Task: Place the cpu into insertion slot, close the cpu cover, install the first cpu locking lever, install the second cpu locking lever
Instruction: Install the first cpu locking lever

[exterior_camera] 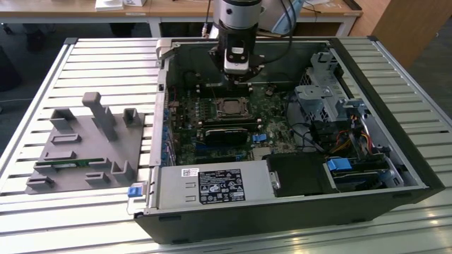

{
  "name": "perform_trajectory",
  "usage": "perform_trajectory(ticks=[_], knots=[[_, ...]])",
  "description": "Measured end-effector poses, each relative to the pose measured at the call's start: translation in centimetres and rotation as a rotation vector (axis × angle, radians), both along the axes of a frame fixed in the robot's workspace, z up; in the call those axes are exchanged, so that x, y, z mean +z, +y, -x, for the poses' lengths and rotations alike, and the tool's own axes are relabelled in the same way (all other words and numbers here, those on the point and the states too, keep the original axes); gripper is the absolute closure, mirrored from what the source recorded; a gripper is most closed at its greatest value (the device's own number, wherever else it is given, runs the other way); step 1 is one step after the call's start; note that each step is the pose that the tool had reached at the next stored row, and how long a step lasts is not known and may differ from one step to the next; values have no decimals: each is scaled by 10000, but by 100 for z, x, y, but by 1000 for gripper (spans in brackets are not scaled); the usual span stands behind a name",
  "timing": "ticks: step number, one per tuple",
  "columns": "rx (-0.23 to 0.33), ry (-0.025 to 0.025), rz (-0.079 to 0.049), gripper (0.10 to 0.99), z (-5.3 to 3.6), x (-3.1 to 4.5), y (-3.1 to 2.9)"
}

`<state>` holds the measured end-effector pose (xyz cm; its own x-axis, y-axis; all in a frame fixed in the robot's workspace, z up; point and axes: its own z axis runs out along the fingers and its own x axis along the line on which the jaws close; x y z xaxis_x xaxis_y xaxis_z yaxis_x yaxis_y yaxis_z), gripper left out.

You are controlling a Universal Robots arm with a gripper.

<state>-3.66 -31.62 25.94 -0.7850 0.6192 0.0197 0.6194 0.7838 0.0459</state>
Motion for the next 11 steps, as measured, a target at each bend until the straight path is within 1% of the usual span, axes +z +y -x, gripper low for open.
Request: perform_trajectory(ticks=[3,11], knots=[[281,0,0,980,0,0,0],[553,0,0,980,0,-1,0]])
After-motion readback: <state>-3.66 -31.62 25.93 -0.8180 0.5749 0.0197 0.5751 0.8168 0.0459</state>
